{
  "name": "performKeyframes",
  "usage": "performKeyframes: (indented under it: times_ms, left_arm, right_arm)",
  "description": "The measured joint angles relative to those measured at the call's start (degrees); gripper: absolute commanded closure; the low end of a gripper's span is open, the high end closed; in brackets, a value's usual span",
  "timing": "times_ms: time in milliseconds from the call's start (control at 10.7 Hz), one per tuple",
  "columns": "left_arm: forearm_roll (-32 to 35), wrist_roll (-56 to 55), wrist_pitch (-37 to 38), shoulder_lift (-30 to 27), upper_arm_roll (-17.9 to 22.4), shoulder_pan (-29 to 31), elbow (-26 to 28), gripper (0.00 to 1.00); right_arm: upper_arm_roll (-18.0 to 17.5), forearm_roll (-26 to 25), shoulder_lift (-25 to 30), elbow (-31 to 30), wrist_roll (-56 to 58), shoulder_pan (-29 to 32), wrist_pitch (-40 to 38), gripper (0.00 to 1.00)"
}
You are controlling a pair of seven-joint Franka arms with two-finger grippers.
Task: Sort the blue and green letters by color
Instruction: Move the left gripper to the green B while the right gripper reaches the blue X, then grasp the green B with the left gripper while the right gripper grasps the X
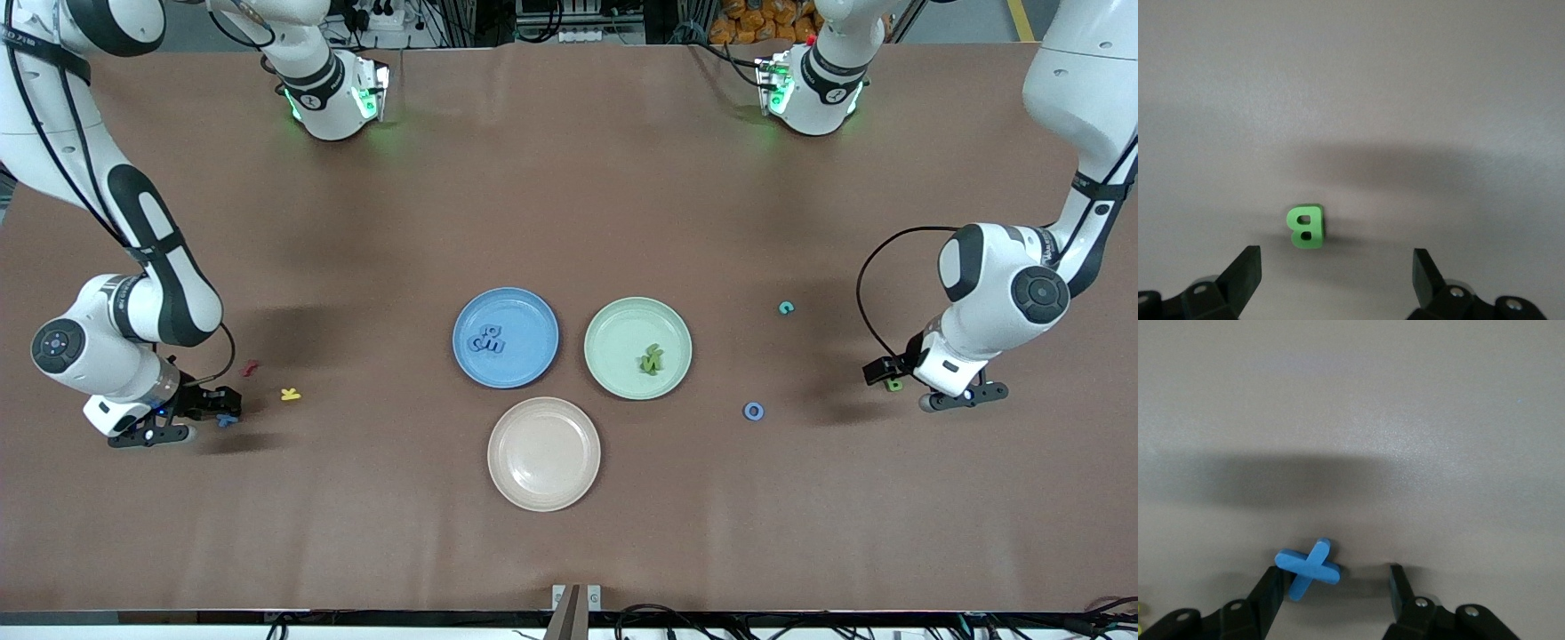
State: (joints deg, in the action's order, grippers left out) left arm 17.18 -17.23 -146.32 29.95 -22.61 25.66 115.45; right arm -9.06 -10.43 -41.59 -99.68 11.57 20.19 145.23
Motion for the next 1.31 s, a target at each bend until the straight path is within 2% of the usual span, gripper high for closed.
performKeyframes:
  times_ms: [93,280,654,748,841,935,1028,1215,1308]
  left_arm:
    - [1.38,0.07,-1.59,0.07,0.03,0.45,1.24,0.0]
    - [3.27,0.08,-3.87,0.41,0.13,1.23,2.62,0.0]
    - [8.69,0.09,-5.34,1.96,0.92,2.88,3.27,0.0]
    - [9.53,0.09,-5.47,2.3,0.94,3.14,3.27,0.06]
    - [9.76,0.09,-5.58,2.5,0.96,3.17,3.27,0.31]
    - [9.76,0.09,-5.63,2.56,0.96,3.16,3.26,0.64]
    - [9.76,0.09,-5.68,2.58,0.96,3.17,3.25,0.78]
    - [9.76,0.08,-5.77,2.64,0.97,3.17,3.14,0.81]
    - [9.76,0.08,-5.97,2.71,0.94,3.16,3.05,0.86]
  right_arm:
    - [0.02,0.14,-0.24,0.02,0.03,-0.01,0.42,0.37]
    - [0.02,0.75,-0.21,0.11,0.05,-0.08,0.43,0.65]
    - [0.02,1.22,0.16,0.39,0.03,-0.4,0.32,0.82]
    - [0.03,1.26,0.08,0.37,0.03,-0.46,0.38,0.87]
    - [0.03,1.27,0.08,0.37,0.03,-0.47,0.37,0.88]
    - [0.03,1.27,0.08,0.37,0.03,-0.46,0.38,0.89]
    - [0.03,1.28,0.09,0.38,0.03,-0.47,0.36,0.9]
    - [0.0,1.28,0.4,0.76,0.03,-0.54,-0.41,0.91]
    - [-0.05,1.41,1.14,1.32,-0.04,-0.64,-2.44,0.91]
